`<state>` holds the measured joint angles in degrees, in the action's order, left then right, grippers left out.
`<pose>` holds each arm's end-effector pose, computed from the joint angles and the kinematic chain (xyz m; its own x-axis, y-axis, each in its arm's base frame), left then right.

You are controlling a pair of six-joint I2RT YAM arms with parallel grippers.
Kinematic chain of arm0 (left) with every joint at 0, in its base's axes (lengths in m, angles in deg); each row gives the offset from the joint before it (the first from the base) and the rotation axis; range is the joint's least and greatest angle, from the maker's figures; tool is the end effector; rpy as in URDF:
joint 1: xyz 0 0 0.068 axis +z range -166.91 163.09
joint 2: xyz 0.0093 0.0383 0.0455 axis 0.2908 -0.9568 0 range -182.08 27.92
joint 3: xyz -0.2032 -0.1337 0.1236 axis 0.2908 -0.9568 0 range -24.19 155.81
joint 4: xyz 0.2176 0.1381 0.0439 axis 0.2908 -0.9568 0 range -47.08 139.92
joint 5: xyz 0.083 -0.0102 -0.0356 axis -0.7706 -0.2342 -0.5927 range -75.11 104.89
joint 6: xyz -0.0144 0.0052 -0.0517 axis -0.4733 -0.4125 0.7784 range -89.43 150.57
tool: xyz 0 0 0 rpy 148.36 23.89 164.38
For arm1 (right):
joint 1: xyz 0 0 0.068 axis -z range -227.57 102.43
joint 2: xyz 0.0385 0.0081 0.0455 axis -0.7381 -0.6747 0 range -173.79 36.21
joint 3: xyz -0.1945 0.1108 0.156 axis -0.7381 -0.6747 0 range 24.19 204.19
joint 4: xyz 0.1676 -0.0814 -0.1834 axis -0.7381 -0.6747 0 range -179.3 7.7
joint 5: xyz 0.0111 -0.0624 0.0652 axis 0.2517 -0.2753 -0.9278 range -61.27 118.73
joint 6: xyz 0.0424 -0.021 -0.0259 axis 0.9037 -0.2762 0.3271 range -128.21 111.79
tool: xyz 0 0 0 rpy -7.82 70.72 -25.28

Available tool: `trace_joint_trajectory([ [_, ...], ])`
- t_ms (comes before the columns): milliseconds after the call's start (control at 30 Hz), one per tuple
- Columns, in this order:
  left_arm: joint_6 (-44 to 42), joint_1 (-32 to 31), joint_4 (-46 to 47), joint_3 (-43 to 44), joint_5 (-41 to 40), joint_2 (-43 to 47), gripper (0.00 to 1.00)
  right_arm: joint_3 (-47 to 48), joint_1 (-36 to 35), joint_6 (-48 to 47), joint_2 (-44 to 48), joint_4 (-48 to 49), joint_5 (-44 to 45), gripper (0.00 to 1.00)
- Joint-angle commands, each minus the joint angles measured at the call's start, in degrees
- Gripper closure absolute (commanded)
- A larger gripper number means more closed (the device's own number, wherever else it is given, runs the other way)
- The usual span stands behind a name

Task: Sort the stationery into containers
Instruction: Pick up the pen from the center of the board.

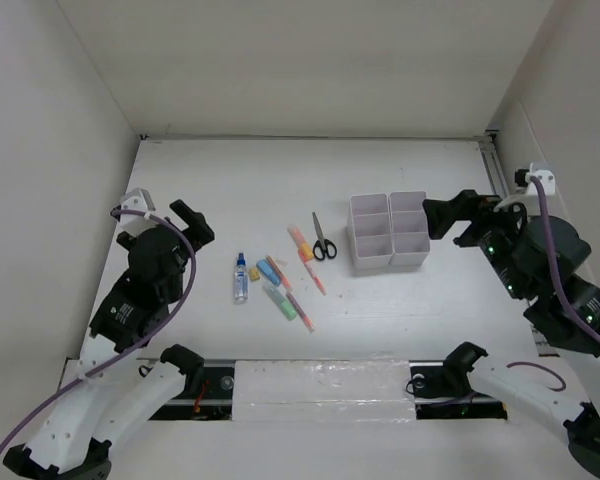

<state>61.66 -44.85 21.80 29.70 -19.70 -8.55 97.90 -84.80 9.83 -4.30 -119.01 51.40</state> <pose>0.1199 -0.0406 0.3817 -0.0852 -0.4359 -0.8960 -0.1763 0.8916 -0.4170 0.0865 0.0484 0.4629 -0.1244 0.2644 -0.9564 -0.2244 0.9314 0.2867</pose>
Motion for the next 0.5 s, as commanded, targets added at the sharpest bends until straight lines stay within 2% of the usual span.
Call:
trace_joint_trajectory([
  [0, -0.3, 0.2, 1.2, -0.3, -4.2, 1.8, 0.18, -0.3, -0.5, -0.6, -3.3, -2.6, 4.5, 0.00],
  [33, 0.2, 0.2, 1.2, -0.3, -4.8, 2.3, 0.14, -0.8, -0.5, -1.2, -3.3, -2.6, 4.5, 0.00],
  [67, 1.0, 0.2, 1.2, -0.3, -5.8, 2.3, 0.00, -1.4, -0.5, -3.3, -2.6, -1.7, 4.5, 0.00],
  [200, 1.5, 0.2, 1.2, -0.8, -6.4, 2.8, 0.00, -1.4, -0.5, -5.4, -1.1, 0.7, 3.3, 0.00],
  [233, 1.5, 0.2, 1.2, -0.8, -6.4, 2.8, 0.07, -1.4, -0.5, -5.9, -1.1, 1.5, 1.6, 0.00],
  [267, 0.4, 0.2, 1.2, -0.8, -5.8, 2.8, 0.27, -1.4, -0.5, -5.9, -0.5, 1.6, 1.0, 0.00],
  [300, 0.4, 0.2, 1.7, -0.8, -5.8, 2.8, 0.91, -1.4, -0.5, -6.5, -0.4, 2.1, 0.3, 0.00],
  [333, 1.2, 0.2, 0.6, -0.8, -5.8, 1.7, 1.00, -1.4, -0.5, -7.5, 0.1, 2.1, -0.3, 0.00],
  [400, 2.0, 0.2, 0.0, -0.3, -7.0, 1.1, 1.00, -1.9, -0.5, -8.0, 0.1, 2.1, -0.4, 0.00],
  [467, 2.0, 0.2, 0.0, -0.3, -7.0, -0.4, 0.23, -1.9, -0.5, -8.0, -0.6, 1.5, 2.5, 0.00],
])
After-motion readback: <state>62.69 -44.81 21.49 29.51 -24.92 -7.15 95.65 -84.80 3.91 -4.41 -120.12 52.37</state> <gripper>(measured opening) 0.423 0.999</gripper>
